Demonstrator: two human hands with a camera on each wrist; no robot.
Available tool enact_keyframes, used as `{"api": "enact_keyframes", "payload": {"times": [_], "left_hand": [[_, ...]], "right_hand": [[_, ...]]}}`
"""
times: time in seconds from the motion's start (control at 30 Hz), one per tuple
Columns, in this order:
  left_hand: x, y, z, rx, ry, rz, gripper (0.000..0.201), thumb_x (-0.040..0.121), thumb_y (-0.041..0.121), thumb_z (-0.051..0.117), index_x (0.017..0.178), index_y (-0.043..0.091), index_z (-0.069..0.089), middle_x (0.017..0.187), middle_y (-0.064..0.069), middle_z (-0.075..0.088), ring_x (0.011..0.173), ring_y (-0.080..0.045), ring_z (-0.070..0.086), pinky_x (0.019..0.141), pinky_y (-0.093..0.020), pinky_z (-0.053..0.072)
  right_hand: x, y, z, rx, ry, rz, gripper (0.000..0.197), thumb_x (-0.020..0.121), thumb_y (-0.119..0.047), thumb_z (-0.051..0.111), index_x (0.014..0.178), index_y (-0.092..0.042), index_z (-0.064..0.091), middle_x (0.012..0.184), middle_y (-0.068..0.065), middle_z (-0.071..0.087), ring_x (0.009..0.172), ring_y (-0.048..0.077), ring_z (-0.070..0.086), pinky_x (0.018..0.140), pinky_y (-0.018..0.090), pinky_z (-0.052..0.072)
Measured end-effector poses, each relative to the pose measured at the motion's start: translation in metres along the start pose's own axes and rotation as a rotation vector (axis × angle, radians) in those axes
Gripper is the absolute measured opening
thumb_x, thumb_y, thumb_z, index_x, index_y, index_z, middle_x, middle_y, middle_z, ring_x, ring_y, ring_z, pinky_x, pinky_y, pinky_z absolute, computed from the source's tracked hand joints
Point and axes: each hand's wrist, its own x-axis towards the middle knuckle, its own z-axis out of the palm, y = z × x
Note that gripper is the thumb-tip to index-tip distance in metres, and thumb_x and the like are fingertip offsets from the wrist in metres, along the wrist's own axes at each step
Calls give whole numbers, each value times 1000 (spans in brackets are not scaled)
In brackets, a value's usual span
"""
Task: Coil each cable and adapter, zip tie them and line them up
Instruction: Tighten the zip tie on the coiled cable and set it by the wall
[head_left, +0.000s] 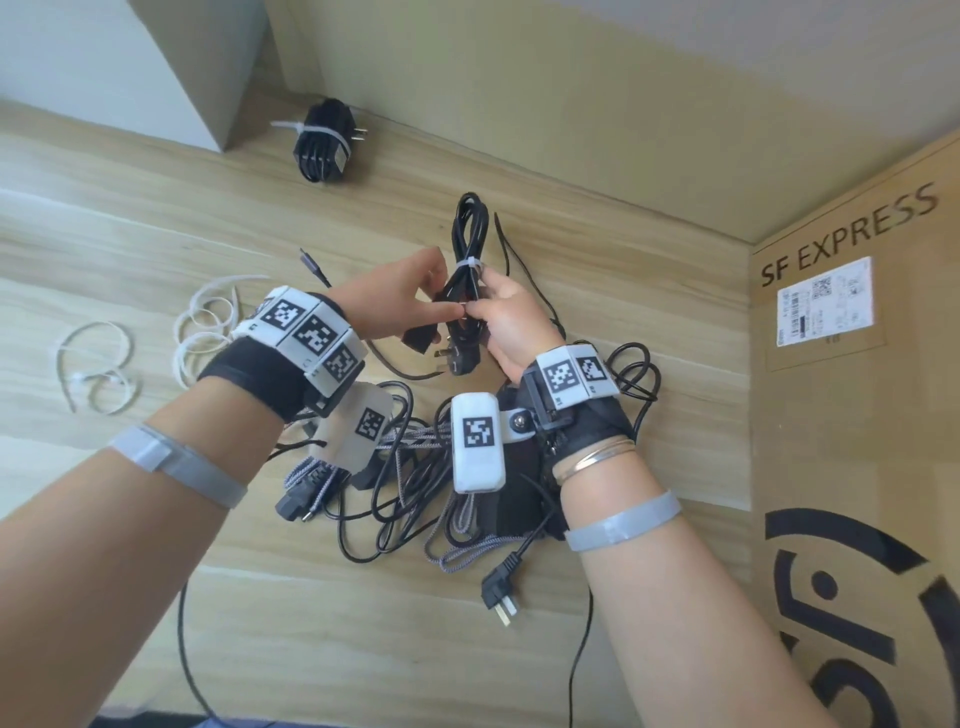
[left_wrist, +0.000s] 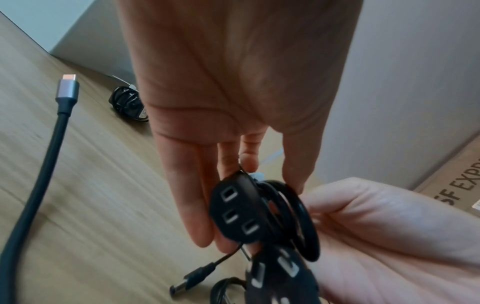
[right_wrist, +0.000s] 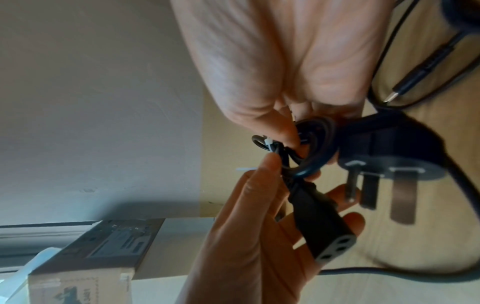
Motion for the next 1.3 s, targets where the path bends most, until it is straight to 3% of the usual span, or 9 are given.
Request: {"api": "enact_keyframes", "payload": {"times": [0.1,0.17,0.33,0.47,0.53,0.77,0.87,1.1,1.3], "left_hand": [[4,-2,-8,20,86,1,24,90,27,56,98,13,38,108,-2,53,66,-12,61,58,-21,50],[7,-6,-16,3,122,-1,22,91,23,55,99,13,38,109,-3,54,64,-9,59,54,-17,49],[16,-15,-37,65,189,-50,31,92,22,54,115,5,42,116,-7,57,79,-19,58,61,-20,46],[27,-24,-52,88,229,-78,33,91,20,54,117,3,44,123,-10,56,102,-26,58,78,-28,45],[33,-29,-59,59,246,-95,31,92,18,53,116,1,44,122,-12,56,105,-27,57,79,-29,44],[54,-43,-77,-15,276,-149,28,92,16,51,116,2,44,120,-14,57,98,-30,60,86,-40,50],[62,-50,-81,-16,270,-172,29,91,18,54,114,4,44,116,-14,59,94,-31,61,86,-45,51],[72,-68,-85,-9,276,-250,30,90,20,55,116,6,45,113,-11,60,98,-27,59,85,-36,47],[73,-72,-89,-9,258,-267,28,90,15,55,115,3,54,117,-13,61,107,-28,56,90,-35,42]], "right_hand": [[6,-11,4,1,-40,-10,51,88,15,36,130,-10,49,110,6,63,100,24,59,92,42,48],[13,-17,9,-31,-59,-12,55,90,14,35,138,-11,42,103,-5,63,99,20,60,98,45,47],[31,-32,22,-56,-96,-14,58,93,12,38,145,-12,31,140,6,48,119,27,55,94,36,49],[49,-41,34,-30,-84,-7,60,92,11,43,146,-10,28,146,11,41,123,27,53,80,23,51],[58,-45,39,-23,-80,-11,59,92,11,44,146,-7,27,145,12,42,124,27,51,79,21,51],[91,-50,55,-58,8,-11,56,92,8,47,144,-4,29,145,13,42,126,27,50,99,32,45],[111,-44,66,-197,37,-19,59,91,5,49,145,-8,30,144,12,43,131,26,44,110,47,36],[126,-41,77,-246,64,-37,53,91,5,50,141,-9,39,140,11,48,128,23,49,108,43,39],[137,-36,84,-299,102,-38,52,86,3,56,135,-13,49,114,10,68,105,23,64,99,44,47]]}}
